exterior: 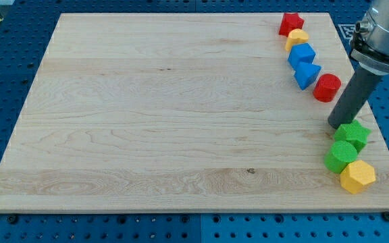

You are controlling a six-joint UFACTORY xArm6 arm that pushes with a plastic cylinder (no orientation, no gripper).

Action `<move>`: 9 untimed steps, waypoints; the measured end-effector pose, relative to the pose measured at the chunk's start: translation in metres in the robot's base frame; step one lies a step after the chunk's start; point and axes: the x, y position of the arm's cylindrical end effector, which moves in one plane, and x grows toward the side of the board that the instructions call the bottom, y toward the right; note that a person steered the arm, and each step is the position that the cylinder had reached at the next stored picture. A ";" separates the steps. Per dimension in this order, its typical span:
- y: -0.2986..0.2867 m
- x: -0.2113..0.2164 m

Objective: Slide the line of blocks down a bit

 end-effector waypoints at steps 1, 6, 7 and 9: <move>0.012 0.018; -0.035 -0.051; -0.076 -0.081; -0.082 -0.213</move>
